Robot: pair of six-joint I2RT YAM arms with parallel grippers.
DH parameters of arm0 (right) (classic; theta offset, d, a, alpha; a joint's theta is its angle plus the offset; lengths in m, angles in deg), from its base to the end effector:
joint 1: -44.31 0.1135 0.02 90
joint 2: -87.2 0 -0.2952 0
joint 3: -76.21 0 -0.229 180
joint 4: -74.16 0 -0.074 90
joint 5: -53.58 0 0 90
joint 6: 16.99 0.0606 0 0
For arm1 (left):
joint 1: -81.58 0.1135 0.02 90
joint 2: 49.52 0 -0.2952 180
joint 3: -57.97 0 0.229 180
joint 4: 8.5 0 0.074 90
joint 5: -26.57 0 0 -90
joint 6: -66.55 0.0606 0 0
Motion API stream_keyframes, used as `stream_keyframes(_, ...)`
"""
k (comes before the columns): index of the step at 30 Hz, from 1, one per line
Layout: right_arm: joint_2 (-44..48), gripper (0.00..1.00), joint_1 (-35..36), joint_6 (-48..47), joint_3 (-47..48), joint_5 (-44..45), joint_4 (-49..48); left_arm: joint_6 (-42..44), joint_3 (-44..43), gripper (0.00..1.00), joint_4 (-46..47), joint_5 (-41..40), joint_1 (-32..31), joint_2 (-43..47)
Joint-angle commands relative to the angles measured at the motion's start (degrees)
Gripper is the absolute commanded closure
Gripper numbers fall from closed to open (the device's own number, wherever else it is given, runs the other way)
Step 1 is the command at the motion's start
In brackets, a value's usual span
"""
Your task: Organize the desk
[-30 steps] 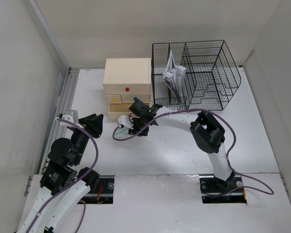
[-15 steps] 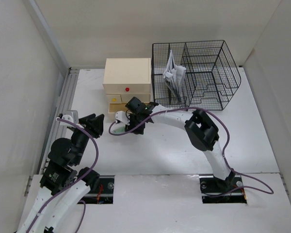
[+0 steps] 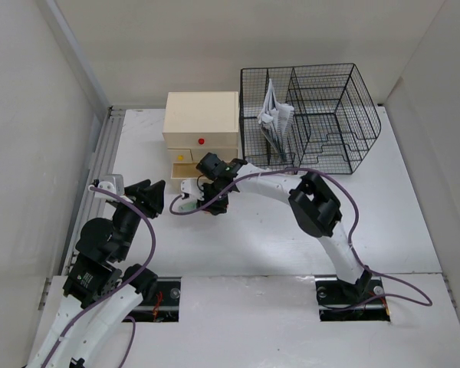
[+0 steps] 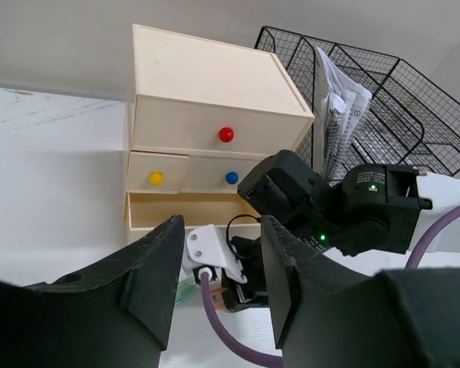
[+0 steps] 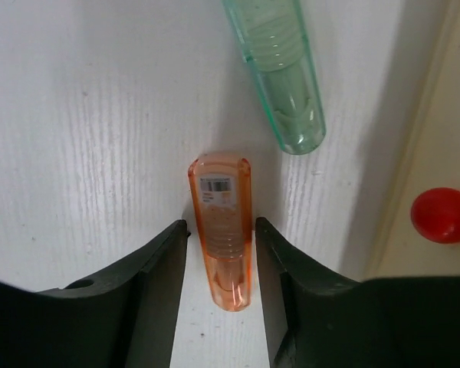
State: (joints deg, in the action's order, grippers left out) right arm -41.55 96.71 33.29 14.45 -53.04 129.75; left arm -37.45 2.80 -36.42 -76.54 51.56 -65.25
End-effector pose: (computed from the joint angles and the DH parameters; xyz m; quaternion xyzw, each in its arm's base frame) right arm 0.2812 0.3936 0.1812 -0.7178 0.6502 0.1632 0.1880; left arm 0.0442 -0.0096 0.3656 0.0000 0.6346 -0.2214 0.7404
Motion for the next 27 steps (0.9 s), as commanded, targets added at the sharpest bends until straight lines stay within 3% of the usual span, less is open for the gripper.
stream_keyframes(1, -3.44, 0.54, -0.11, -3.95, 0.23, -3.68, 9.25, 0.55, -0.44, 0.59, 2.27, 0.27, -0.3, 0.7)
stream_keyframes(6, -3.44, 0.65, -0.11, -6.77, -0.3, -4.82, 13.39, 0.55, -0.44, 0.57, 2.27, 0.27, -0.3, 0.7)
stream_keyframes(9, -2.91, 0.79, -0.11, -6.77, -0.3, -4.82, 13.39, 0.55, -0.44, 0.57, 2.27, 0.27, -0.3, 0.7)
stream_keyframes(10, -2.39, 0.89, -0.11, -6.77, -0.3, -4.82, 13.39, 0.55, -0.44, 0.57, 2.27, -0.25, -0.3, 0.7)
stream_keyframes(12, -2.38, 0.95, -0.11, -6.24, 0.31, -5.44, 13.39, 0.55, -0.44, 0.57, 2.27, -0.26, -0.3, 1.22)
stream_keyframes(15, 0.94, 1.0, -0.11, -4.58, 0.84, -5.44, 10.51, 0.55, -0.44, 0.57, 2.27, -0.26, -0.3, 1.22)
stream_keyframes(20, 9.12, 1.0, -0.11, 0.95, 0.84, -2.02, 3.56, 0.55, -0.44, 0.57, 2.27, -0.26, -0.3, 1.22)
stream_keyframes(27, 20.19, 1.0, -0.11, 4.3, -6.0, 11.33, -9.36, 0.02, 0.08, 0.56, 2.27, -0.26, -0.3, 1.22)
